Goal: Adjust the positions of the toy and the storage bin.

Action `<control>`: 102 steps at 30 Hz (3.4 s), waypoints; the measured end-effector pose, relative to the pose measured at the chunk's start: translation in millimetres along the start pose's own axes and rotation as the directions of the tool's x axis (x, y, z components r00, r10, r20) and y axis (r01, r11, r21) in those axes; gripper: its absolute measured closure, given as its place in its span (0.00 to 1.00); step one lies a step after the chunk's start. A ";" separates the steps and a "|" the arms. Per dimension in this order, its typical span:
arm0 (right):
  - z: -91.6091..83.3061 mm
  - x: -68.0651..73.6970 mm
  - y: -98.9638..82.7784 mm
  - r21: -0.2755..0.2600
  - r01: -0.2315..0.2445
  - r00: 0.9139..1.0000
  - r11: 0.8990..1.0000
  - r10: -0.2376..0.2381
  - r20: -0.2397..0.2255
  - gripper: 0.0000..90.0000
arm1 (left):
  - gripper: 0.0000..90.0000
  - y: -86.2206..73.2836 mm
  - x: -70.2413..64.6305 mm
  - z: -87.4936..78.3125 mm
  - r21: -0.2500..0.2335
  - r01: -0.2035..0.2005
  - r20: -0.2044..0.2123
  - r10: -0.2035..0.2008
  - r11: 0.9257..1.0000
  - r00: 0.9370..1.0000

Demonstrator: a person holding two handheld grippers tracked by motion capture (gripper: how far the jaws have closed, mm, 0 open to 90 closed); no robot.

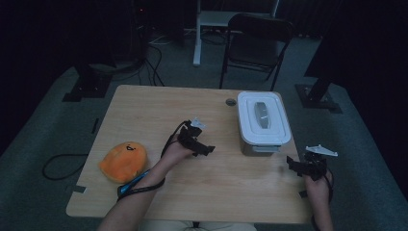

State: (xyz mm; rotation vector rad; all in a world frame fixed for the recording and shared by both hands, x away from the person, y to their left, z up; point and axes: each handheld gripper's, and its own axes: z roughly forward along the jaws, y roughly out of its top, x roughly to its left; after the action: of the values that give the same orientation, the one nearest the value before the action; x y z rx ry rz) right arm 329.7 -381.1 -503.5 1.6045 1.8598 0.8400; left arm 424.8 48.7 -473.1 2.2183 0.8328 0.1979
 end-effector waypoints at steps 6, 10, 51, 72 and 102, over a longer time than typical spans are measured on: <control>14.2 -7.7 8.1 0.002 -0.026 1.000 1.000 0.026 0.014 0.13 | 0.02 10.5 1.7 20.9 -0.014 0.003 -0.025 -0.004 1.000 1.000; 22.3 -13.5 13.5 -0.010 -0.044 0.998 0.999 0.045 0.042 0.13 | 0.02 19.6 4.5 34.2 -0.004 0.013 -0.031 -0.014 1.000 0.999; 73.0 -7.8 74.1 0.005 -0.025 0.999 1.000 0.025 0.031 0.16 | 0.02 89.2 2.1 89.7 -0.010 -0.008 -0.095 0.007 1.000 0.995; 75.2 9.8 75.0 -0.025 -0.023 0.995 0.999 0.021 -0.096 0.23 | 0.04 80.6 4.5 81.3 0.021 -0.021 -0.128 0.024 1.000 0.991; 90.0 57.0 88.7 -0.009 0.063 0.984 0.998 -0.064 -0.164 0.25 | 0.04 49.2 24.7 39.9 0.029 0.000 -0.174 0.006 1.000 0.985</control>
State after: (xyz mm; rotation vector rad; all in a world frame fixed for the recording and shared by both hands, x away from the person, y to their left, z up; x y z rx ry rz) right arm 446.2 -306.3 -496.5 1.5043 2.0102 0.9730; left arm 483.8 15.1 -470.0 2.2530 0.9315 0.3884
